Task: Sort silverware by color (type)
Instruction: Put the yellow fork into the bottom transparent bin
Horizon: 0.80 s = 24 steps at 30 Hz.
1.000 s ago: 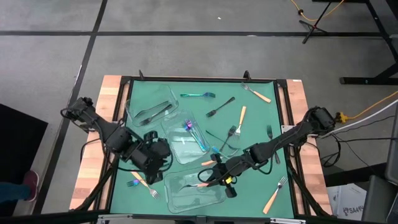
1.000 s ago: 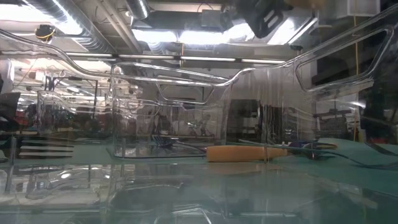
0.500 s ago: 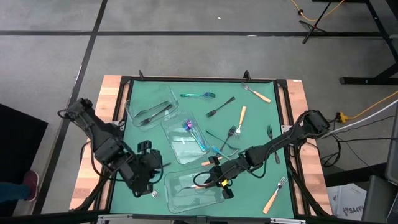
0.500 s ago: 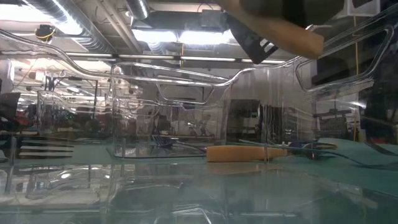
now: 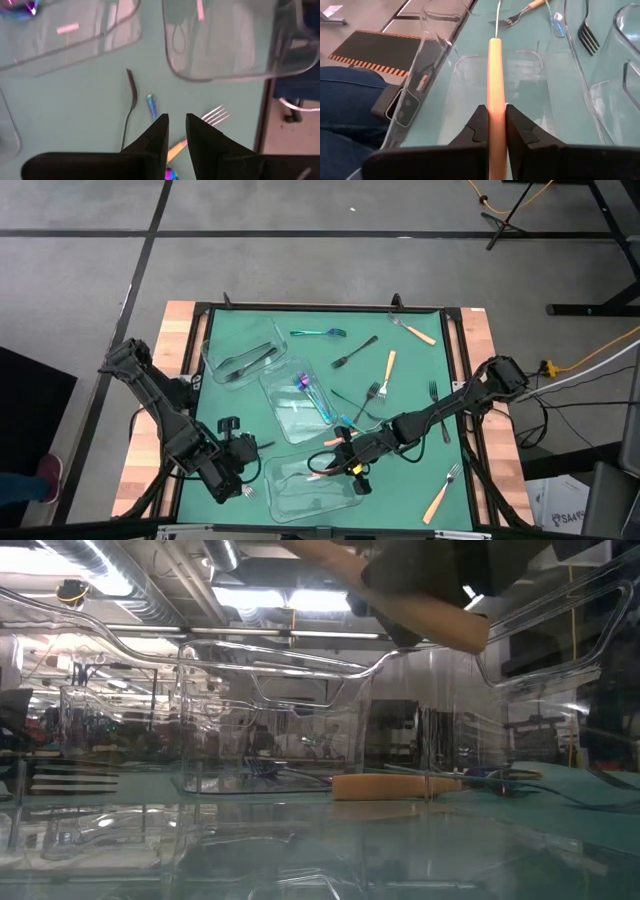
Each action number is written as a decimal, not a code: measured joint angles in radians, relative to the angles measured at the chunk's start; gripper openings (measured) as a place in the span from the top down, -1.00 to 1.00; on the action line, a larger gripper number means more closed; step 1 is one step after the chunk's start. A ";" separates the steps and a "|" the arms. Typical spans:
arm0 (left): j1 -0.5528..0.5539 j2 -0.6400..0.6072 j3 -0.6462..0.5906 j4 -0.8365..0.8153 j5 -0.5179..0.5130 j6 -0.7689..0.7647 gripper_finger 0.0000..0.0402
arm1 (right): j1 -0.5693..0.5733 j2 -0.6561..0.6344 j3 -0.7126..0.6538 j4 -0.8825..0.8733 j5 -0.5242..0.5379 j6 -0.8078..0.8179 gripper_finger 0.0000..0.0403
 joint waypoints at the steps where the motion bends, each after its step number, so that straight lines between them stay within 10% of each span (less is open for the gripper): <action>1: 0.000 0.000 -0.019 0.013 0.006 0.000 0.70 | 0.001 0.004 0.000 -0.005 -0.001 0.001 0.92; 24: -0.001 0.000 -0.254 0.291 0.024 0.000 0.70 | 0.004 0.084 0.001 0.037 0.028 -0.003 0.87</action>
